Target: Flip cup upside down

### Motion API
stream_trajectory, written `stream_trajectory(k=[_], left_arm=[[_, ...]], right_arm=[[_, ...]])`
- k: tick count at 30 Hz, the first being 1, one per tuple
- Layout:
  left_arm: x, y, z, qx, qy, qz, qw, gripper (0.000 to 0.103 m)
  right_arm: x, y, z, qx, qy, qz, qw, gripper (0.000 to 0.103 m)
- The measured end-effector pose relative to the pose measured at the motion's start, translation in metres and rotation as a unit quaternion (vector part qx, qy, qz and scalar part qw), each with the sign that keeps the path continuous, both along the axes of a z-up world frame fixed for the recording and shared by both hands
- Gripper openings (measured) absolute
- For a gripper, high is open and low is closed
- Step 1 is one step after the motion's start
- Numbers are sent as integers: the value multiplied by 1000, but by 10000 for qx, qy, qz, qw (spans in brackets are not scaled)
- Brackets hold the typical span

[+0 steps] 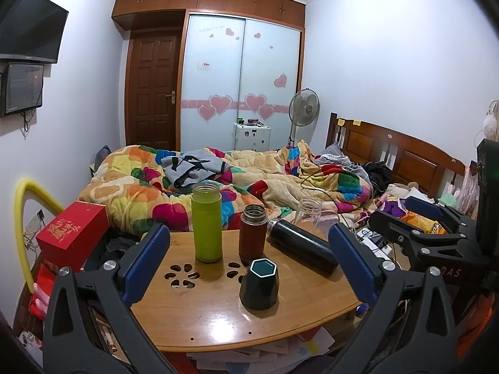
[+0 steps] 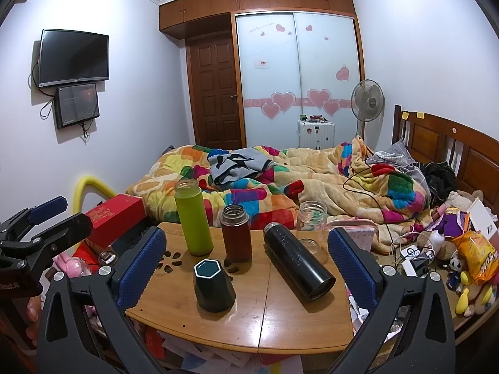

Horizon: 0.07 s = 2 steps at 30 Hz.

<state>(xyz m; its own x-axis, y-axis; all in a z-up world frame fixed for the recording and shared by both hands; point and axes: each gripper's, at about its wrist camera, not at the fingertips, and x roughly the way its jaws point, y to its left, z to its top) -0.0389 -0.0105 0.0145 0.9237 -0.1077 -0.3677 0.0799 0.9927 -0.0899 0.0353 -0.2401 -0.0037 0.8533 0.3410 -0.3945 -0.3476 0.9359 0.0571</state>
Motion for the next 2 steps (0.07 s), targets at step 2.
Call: stream_trajectory(k=[2], left_arm=[[0,1,0,-38,41,-35,10000,103]], right_arm=[[0,0,0,-2,0,-14,10000,103]])
